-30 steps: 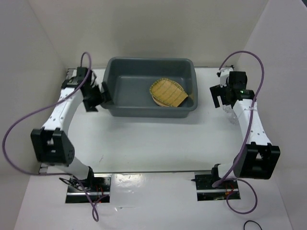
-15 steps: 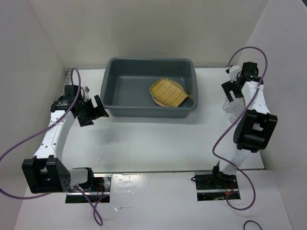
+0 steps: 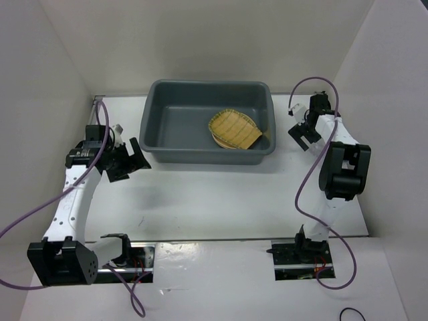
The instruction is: Place the mixed dishes into the plastic bin
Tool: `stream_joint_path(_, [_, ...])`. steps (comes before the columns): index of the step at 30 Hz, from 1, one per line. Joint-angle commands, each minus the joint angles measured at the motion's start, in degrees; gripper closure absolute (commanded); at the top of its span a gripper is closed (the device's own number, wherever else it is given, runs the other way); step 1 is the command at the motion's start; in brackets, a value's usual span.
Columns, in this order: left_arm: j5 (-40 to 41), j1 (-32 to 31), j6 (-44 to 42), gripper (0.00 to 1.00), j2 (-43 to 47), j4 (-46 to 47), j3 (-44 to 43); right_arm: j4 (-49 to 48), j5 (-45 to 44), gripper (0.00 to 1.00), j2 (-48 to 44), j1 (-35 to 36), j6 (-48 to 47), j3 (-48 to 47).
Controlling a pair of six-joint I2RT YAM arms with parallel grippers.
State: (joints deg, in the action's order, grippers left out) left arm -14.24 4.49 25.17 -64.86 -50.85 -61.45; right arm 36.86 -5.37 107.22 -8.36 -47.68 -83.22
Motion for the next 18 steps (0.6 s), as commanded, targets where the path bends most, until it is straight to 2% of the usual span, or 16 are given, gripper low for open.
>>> stream_joint_path(1, [-0.6,0.9,-1.8,0.0,1.8,-1.5,0.6,-4.6,-2.5,0.01,2.0,-0.3,-0.6,-1.2])
stream_joint_path(7, [-1.3,0.9,-1.8,0.0,2.4,-0.9,1.8,-5.1,-3.2,0.01,5.6,-0.9,0.0,-2.4])
stream_joint_path(11, [-2.4,0.9,-1.8,0.0,2.9,0.5,1.8,-5.1,-2.6,0.1,6.9,-0.9,0.5,-2.4])
stream_joint_path(14, [-2.9,0.9,-2.4,0.0,3.4,0.5,2.3,-4.6,-1.5,0.34,7.5,-0.9,0.5,-2.4])
stream_joint_path(15, [-3.4,0.9,-3.0,0.0,3.4,0.5,2.3,-4.6,-1.5,0.46,7.5,-0.9,0.5,-2.4])
stream_joint_path(17, [-3.4,0.9,-3.0,0.0,3.4,1.0,2.3,-4.0,-1.5,0.65,8.1,-0.9,1.9,-2.9])
stream_joint_path(18, [-3.4,0.9,-3.5,0.0,3.4,1.0,2.3,-3.4,-1.5,0.91,8.1,-1.4,1.9,-3.4])
